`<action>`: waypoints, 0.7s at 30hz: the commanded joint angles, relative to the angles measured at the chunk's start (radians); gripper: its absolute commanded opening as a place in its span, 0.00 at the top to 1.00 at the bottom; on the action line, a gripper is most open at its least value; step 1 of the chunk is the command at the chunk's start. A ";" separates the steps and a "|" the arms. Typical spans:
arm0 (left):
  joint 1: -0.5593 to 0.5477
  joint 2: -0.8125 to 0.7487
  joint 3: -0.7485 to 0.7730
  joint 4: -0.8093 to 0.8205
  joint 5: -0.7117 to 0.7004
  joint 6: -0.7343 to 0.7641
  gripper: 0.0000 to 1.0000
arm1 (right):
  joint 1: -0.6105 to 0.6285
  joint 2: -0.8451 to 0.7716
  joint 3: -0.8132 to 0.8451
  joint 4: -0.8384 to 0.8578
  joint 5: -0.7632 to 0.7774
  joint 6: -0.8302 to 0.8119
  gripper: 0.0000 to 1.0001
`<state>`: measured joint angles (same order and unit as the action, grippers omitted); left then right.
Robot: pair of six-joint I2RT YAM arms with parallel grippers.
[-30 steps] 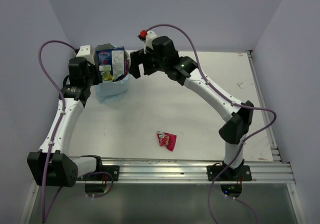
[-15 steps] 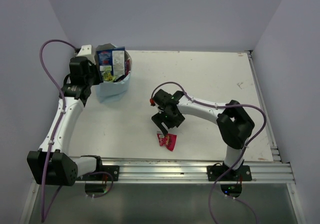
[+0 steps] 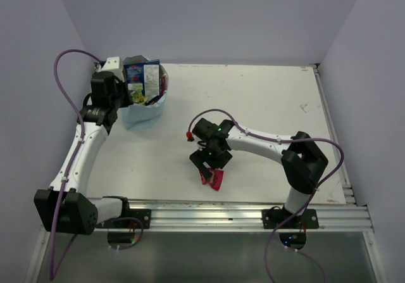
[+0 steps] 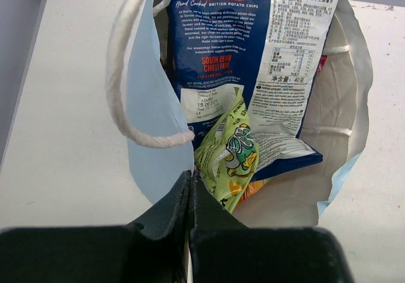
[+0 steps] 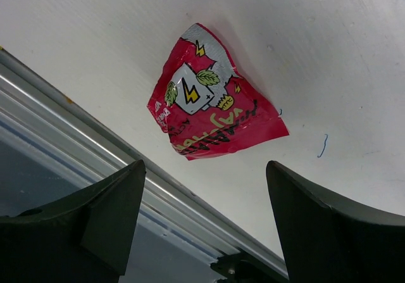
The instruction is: Place the snacks into the paper bag
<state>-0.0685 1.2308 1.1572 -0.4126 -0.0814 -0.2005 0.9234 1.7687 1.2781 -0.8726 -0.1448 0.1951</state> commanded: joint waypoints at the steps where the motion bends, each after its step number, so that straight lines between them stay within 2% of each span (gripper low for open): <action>1: -0.013 -0.002 0.012 0.017 0.020 -0.020 1.00 | 0.003 -0.029 -0.003 -0.016 -0.056 -0.032 0.19; 12: -0.014 -0.017 0.006 0.009 -0.001 -0.008 1.00 | 0.003 0.185 0.069 0.055 -0.142 -0.052 0.20; 14: -0.013 -0.021 0.006 0.011 -0.007 -0.007 1.00 | 0.003 0.207 0.073 0.055 -0.133 -0.059 0.25; 15: -0.013 -0.021 0.006 0.009 -0.009 -0.005 1.00 | 0.003 0.206 0.081 0.057 -0.119 -0.057 0.31; 16: -0.013 -0.022 0.006 0.009 -0.012 -0.005 1.00 | 0.002 0.201 0.089 0.046 -0.084 -0.054 0.52; 18: -0.013 -0.024 0.006 0.009 -0.018 -0.001 1.00 | 0.003 0.189 0.121 0.023 -0.043 -0.052 0.77; 19: -0.014 -0.024 0.004 0.012 -0.018 -0.002 1.00 | 0.003 0.172 0.138 -0.006 -0.020 -0.051 0.96; 20: -0.013 -0.024 0.004 0.012 -0.018 -0.001 1.00 | 0.003 0.158 0.157 -0.022 0.031 -0.049 1.00; 21: -0.014 -0.024 0.004 0.014 -0.018 0.000 1.00 | 0.003 0.147 0.215 -0.035 0.057 -0.045 1.00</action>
<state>-0.0734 1.2304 1.1568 -0.4133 -0.0994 -0.1993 0.9249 1.9526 1.3842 -0.8738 -0.1883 0.1539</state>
